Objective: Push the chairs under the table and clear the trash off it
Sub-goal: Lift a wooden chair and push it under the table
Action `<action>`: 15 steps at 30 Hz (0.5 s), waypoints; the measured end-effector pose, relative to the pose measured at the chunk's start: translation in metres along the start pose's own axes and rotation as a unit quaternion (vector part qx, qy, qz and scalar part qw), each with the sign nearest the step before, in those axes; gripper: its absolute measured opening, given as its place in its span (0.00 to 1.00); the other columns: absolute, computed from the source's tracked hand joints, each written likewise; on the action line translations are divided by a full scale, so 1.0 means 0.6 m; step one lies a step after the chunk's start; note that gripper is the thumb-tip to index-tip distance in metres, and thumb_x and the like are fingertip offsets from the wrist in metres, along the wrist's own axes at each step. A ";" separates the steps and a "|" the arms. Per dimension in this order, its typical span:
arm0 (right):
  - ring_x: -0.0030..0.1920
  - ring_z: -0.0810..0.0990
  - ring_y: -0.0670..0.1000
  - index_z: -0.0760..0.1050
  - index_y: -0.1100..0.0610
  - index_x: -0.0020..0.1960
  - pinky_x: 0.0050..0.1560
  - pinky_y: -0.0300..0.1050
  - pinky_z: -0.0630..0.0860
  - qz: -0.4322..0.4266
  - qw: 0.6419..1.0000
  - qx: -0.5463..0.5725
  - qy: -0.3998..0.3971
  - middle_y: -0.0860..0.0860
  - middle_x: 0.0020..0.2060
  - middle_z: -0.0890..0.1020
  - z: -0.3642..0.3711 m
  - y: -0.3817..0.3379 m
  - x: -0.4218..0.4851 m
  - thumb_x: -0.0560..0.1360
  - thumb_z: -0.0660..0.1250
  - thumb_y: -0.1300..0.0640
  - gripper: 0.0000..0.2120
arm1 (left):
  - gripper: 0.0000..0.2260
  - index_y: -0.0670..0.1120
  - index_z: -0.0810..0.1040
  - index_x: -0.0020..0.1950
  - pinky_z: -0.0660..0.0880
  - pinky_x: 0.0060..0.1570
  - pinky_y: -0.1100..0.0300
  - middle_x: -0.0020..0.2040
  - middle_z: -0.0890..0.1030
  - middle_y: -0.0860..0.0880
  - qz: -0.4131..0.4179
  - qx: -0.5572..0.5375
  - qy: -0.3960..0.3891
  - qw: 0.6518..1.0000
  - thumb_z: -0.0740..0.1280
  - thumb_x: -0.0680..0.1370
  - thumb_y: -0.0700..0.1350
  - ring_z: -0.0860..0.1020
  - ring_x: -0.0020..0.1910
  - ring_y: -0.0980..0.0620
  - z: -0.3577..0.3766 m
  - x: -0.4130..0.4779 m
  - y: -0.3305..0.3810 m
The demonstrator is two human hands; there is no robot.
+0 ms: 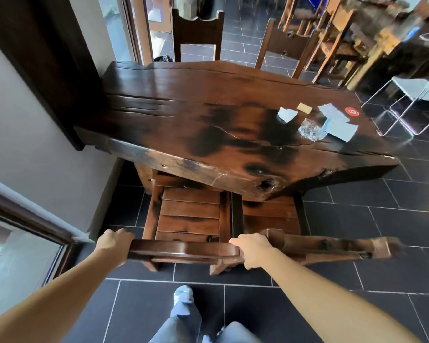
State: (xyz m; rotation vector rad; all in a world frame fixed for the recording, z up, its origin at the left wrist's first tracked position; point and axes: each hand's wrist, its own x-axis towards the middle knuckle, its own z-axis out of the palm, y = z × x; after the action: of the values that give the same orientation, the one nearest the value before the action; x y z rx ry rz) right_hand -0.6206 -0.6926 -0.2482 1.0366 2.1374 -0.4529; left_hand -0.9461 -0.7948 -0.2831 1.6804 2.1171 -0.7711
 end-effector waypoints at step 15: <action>0.64 0.74 0.60 0.60 0.51 0.75 0.60 0.53 0.74 -0.025 1.000 -0.013 0.012 0.56 0.69 0.71 0.052 -0.010 -0.036 0.74 0.69 0.55 0.33 | 0.17 0.57 0.73 0.62 0.75 0.58 0.56 0.60 0.76 0.52 -0.010 -0.012 -0.027 1.000 0.61 0.74 0.46 0.74 0.62 0.47 0.022 -0.058 0.020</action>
State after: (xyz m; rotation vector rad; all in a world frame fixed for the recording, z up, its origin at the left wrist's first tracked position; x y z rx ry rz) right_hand -0.6022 -0.7258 -0.2538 0.9795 2.1890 -0.4378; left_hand -0.9266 -0.8281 -0.2765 1.6106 2.1018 -0.7835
